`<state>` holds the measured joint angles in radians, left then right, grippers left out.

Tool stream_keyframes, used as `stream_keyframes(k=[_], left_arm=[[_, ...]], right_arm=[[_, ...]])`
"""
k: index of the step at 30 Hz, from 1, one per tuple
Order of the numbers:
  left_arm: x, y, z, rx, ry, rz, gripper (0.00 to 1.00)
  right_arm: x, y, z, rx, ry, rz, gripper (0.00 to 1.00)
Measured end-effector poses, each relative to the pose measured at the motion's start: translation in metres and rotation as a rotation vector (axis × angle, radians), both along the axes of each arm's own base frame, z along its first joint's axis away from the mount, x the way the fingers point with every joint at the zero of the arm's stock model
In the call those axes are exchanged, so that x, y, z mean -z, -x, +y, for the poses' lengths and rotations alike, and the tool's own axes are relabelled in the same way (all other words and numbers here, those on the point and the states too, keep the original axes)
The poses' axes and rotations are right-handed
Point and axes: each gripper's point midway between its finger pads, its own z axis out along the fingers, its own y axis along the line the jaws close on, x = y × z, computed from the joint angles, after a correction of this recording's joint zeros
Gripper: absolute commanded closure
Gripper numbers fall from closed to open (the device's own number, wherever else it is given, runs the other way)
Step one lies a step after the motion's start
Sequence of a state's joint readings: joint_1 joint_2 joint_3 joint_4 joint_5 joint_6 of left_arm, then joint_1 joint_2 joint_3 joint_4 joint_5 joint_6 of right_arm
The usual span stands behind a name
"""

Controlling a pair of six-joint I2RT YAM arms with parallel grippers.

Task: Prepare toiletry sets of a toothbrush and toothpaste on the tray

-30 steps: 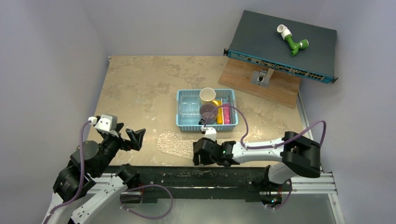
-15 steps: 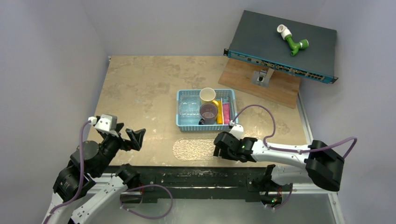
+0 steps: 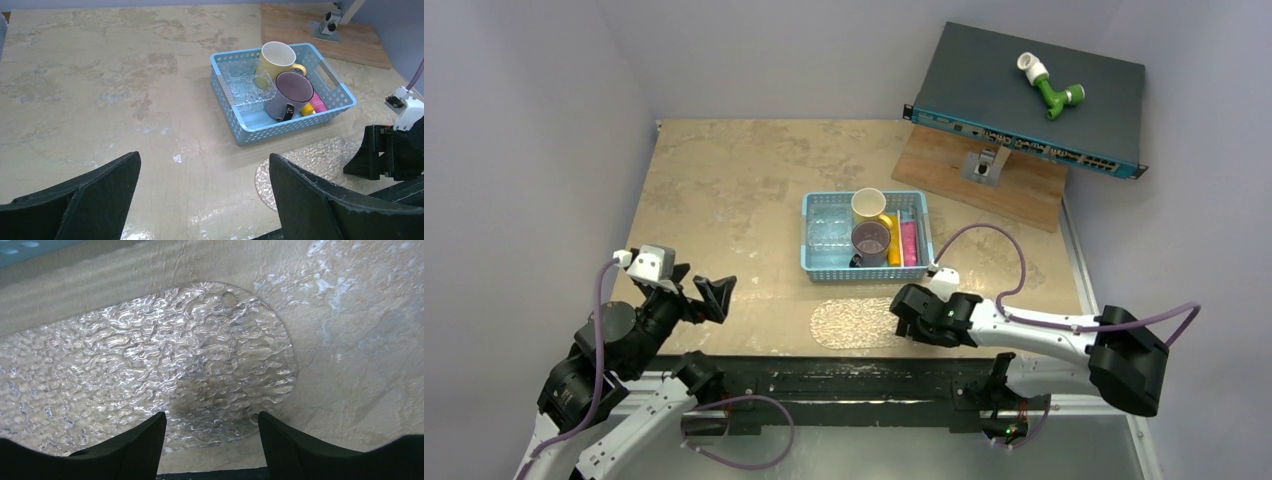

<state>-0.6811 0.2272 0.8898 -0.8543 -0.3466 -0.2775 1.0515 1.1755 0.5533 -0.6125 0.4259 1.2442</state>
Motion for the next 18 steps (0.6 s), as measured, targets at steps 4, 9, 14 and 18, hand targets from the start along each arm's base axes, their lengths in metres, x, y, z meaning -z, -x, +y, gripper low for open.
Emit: stream_keyframes(k=[4, 9, 14, 18], left_arm=[[0.0, 0.0, 0.0, 0.0, 0.0, 0.0, 0.0], [0.0, 0.0, 0.0, 0.001, 0.0, 0.0, 0.0], [0.0, 0.0, 0.0, 0.001, 0.0, 0.0, 0.0], [0.0, 0.0, 0.0, 0.002, 0.001, 0.0, 0.0]], right_arm=[[-0.007, -0.002, -0.003, -0.018, 0.028, -0.011, 0.3], [-0.026, -0.011, 0.006, -0.05, 0.018, -0.051, 0.3], [-0.046, -0.021, 0.015, -0.092, 0.016, -0.093, 0.3], [-0.071, -0.032, 0.027, -0.13, 0.0, -0.142, 0.3]])
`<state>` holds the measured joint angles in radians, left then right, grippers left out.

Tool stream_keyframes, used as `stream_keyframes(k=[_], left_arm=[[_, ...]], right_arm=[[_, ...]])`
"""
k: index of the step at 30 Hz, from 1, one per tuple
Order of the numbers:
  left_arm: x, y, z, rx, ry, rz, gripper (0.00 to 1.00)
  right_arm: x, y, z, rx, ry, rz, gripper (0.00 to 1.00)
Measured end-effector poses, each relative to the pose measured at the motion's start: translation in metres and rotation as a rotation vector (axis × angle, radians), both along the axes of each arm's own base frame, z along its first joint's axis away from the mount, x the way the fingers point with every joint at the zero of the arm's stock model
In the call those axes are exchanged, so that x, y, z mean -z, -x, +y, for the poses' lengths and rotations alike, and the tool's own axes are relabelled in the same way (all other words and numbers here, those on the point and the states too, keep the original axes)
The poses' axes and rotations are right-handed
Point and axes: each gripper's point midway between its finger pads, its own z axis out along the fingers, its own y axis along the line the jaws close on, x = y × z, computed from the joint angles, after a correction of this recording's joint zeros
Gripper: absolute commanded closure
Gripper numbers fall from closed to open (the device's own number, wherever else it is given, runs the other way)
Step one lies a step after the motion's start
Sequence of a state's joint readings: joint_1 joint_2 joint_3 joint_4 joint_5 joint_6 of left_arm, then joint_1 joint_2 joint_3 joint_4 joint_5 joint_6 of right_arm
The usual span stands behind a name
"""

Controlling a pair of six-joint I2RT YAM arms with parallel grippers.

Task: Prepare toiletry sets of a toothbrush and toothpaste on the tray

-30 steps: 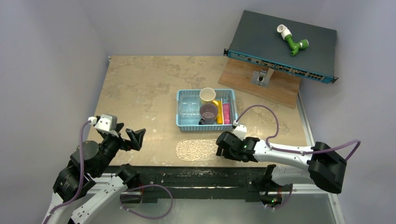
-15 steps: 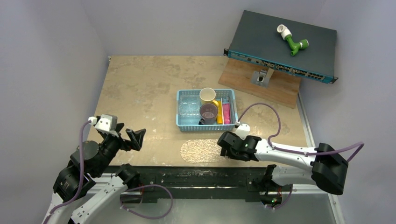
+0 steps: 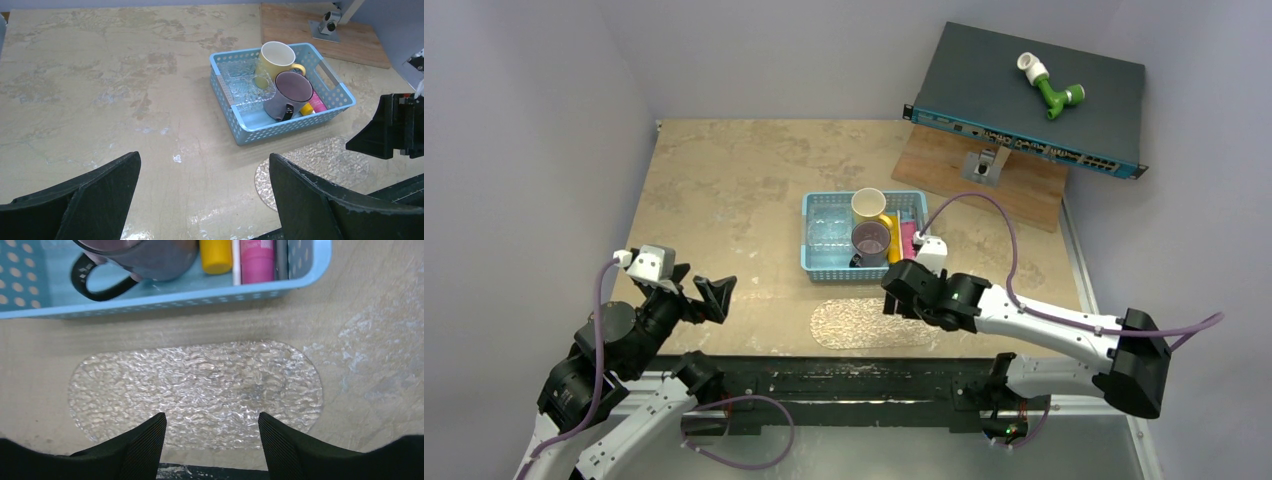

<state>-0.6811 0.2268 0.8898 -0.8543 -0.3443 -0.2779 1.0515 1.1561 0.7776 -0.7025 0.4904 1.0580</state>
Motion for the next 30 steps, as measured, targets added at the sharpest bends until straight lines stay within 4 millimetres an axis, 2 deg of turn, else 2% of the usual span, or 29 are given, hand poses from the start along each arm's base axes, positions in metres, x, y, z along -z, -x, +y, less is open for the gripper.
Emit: stream_keyframes(k=[8, 16, 21, 24, 30], left_arm=[[0.0, 0.0, 0.0, 0.001, 0.0, 0.0, 0.0], [0.0, 0.001, -0.003, 0.016, 0.002, 0.002, 0.0], [0.0, 0.002, -0.004, 0.023, 0.003, 0.002, 0.0], [0.0, 0.002, -0.004, 0.025, 0.003, 0.003, 0.0], [0.0, 0.002, -0.004, 0.026, 0.003, 0.003, 0.0]], right_arm=[[-0.048, -0.021, 0.018, -0.072, -0.008, -0.108, 0.34], [-0.081, -0.047, 0.045, -0.171, 0.072, -0.183, 0.42], [-0.093, -0.064, 0.056, -0.228, 0.138, -0.224, 0.42], [-0.097, -0.076, 0.061, -0.254, 0.167, -0.244, 0.46], [-0.095, -0.099, 0.068, -0.293, 0.215, -0.27, 0.52]])
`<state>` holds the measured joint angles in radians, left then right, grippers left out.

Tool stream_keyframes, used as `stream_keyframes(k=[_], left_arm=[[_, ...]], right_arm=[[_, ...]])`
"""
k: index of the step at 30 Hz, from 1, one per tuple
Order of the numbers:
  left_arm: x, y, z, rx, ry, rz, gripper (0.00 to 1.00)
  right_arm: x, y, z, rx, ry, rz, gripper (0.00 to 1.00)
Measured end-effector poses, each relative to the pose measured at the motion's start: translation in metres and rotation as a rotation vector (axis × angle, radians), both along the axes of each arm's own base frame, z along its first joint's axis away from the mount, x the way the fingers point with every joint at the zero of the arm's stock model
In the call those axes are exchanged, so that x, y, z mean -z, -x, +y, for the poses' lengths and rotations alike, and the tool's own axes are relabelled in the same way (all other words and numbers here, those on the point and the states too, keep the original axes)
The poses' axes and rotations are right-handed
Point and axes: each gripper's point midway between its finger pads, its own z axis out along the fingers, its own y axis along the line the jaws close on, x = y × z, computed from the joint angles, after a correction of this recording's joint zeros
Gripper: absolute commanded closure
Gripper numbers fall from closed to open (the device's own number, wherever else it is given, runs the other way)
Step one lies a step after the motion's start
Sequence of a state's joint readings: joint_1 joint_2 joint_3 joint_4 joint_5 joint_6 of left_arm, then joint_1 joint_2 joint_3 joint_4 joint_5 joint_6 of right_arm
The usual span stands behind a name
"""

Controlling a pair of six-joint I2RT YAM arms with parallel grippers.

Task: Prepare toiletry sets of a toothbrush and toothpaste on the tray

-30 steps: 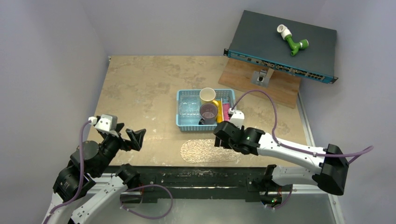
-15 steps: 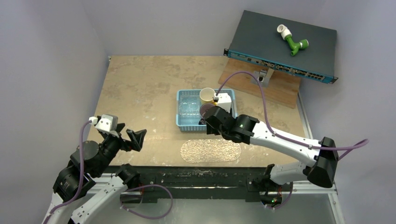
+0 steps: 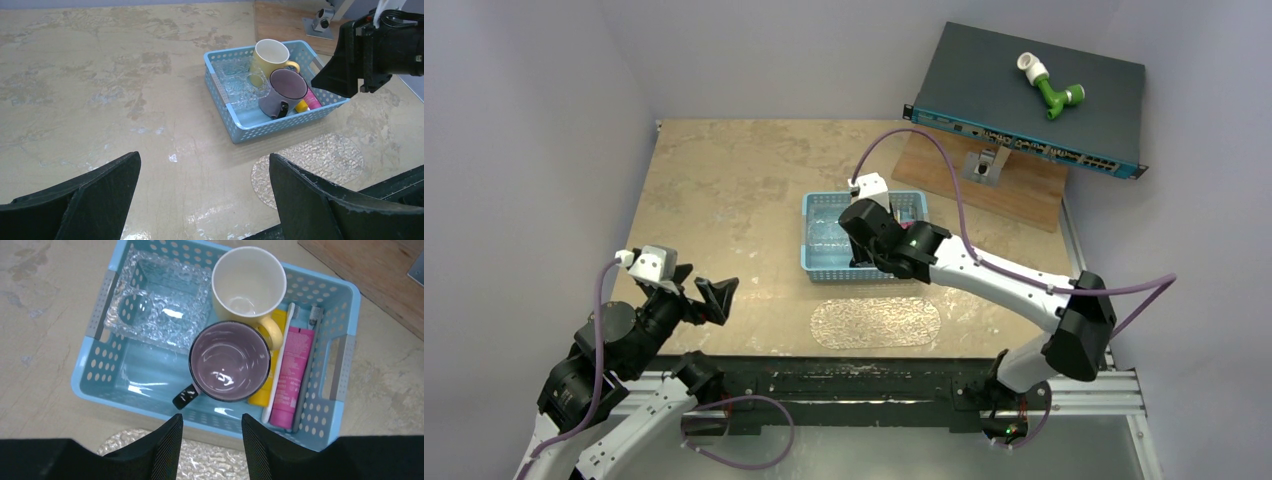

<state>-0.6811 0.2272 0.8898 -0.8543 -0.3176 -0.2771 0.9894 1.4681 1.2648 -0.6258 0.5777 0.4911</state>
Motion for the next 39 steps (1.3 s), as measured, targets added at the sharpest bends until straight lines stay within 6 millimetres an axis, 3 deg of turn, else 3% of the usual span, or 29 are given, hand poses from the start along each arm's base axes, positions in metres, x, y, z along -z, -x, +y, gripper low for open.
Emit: stream_keyframes(k=[10, 23, 31, 39], left_arm=[[0.0, 0.0, 0.0, 0.0, 0.001, -0.002, 0.0], [-0.002, 0.002, 0.001, 0.0, 0.008, -0.01, 0.0], [-0.004, 0.004, 0.003, 0.0, 0.02, -0.025, 0.0], [-0.004, 0.005, 0.002, 0.007, 0.022, -0.025, 0.0]], right_arm=[[-0.006, -0.04, 0.044, 0.004, -0.045, -0.01, 0.55], [0.042, -0.07, 0.093, 0.091, -0.079, 0.072, 0.55], [0.064, -0.078, 0.094, 0.177, -0.073, 0.103, 0.55], [0.068, -0.088, 0.091, 0.232, -0.104, 0.111, 0.56]])
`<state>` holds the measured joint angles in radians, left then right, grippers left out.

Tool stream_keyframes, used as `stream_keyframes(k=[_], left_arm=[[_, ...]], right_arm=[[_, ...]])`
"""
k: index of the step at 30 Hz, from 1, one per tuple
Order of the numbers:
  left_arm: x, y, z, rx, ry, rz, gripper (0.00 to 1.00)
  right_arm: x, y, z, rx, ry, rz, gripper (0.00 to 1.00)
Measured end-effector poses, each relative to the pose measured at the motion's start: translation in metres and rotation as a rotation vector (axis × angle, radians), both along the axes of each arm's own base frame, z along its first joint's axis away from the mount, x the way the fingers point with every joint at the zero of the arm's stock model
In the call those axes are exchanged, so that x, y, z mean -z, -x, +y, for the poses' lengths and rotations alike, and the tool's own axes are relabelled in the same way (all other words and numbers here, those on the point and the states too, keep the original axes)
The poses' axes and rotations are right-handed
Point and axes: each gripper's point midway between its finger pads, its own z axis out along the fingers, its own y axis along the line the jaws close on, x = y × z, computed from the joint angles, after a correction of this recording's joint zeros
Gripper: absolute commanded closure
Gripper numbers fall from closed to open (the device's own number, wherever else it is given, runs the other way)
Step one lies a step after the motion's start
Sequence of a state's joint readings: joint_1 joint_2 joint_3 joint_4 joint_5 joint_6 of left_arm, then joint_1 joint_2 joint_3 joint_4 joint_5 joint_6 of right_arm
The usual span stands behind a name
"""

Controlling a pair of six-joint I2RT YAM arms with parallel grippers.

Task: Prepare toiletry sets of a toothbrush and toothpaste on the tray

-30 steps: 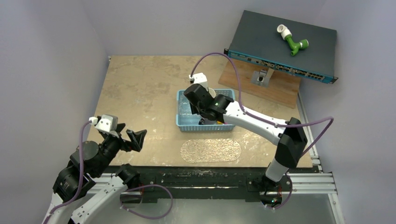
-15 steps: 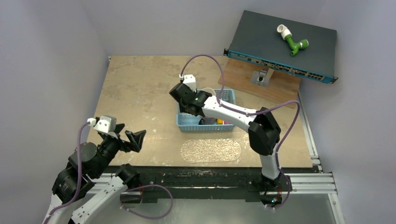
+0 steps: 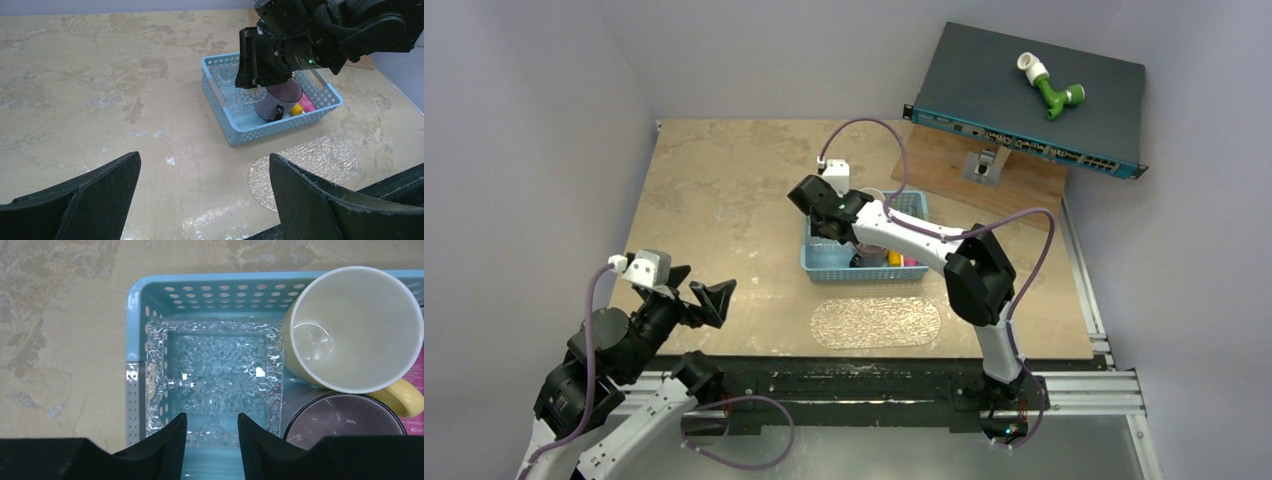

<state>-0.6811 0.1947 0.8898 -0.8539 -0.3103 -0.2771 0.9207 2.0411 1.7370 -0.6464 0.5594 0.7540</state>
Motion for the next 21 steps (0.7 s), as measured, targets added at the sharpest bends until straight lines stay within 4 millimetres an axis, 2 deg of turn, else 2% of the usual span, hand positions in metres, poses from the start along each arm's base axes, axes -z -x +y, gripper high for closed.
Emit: stream_keyframes(k=[11, 17, 21], left_arm=[[0.0, 0.001, 0.0, 0.004, 0.002, -0.002, 0.0], [0.0, 0.001, 0.0, 0.004, 0.002, -0.002, 0.0], [0.0, 0.001, 0.0, 0.004, 0.002, -0.002, 0.0]], right_arm=[[0.02, -0.009, -0.003, 0.036, 0.012, 0.025, 0.61], [0.024, -0.009, -0.002, 0.04, 0.014, 0.031, 0.74], [0.024, -0.009, -0.001, 0.039, 0.007, 0.028, 0.88]])
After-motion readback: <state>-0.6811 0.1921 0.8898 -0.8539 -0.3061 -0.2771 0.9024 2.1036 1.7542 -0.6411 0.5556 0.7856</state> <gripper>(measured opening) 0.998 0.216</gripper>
